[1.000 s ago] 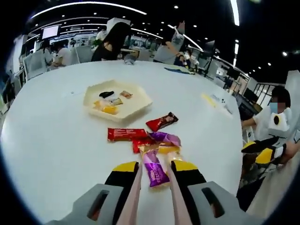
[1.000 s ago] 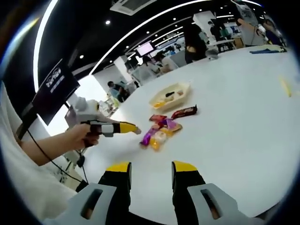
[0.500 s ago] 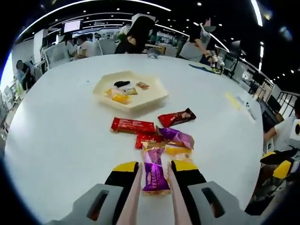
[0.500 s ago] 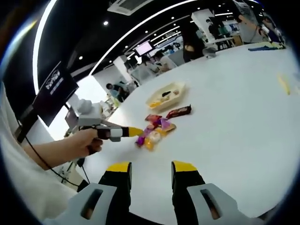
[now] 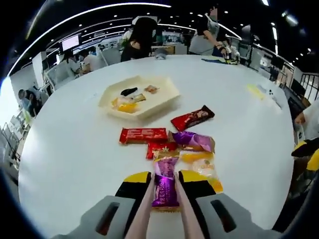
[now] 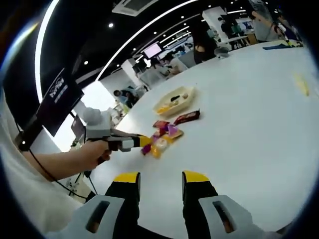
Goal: Place the target food into the container with the food tongs after gripping and lifting it, then release it inside without dropping or visibly crushing the food.
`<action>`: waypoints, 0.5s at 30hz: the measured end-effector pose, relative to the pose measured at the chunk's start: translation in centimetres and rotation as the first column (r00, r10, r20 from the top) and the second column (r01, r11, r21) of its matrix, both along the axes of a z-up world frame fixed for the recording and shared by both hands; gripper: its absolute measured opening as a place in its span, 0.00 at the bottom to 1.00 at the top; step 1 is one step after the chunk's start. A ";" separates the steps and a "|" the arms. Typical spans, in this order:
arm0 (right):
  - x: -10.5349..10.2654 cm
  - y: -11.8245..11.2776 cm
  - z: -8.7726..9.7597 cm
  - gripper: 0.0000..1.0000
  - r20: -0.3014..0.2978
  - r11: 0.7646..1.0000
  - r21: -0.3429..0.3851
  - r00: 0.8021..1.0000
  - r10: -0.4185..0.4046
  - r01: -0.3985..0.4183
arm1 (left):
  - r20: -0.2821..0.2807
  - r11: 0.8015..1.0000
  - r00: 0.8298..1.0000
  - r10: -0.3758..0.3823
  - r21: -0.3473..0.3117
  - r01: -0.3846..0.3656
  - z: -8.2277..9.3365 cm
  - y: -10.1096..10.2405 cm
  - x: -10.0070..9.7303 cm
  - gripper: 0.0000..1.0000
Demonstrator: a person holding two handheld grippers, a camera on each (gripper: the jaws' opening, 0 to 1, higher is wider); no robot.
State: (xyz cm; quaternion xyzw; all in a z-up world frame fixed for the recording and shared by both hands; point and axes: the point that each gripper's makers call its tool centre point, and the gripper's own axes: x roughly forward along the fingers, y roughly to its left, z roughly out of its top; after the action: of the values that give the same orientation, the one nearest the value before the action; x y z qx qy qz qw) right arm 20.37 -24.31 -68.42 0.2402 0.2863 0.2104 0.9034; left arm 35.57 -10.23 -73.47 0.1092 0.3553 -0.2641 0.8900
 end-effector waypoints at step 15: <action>0.8 1.0 -0.1 0.32 0.015 0.999 0.037 1.000 -0.003 0.002 | 0.023 0.994 0.996 -0.092 -0.055 0.093 1.6 0.9 -0.2 0.16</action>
State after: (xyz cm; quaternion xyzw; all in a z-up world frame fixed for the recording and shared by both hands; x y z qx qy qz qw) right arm 21.15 -23.28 -68.57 0.2558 0.2752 0.2165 0.9011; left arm 35.41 -9.32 -71.86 0.1031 0.3333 -0.3138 0.8831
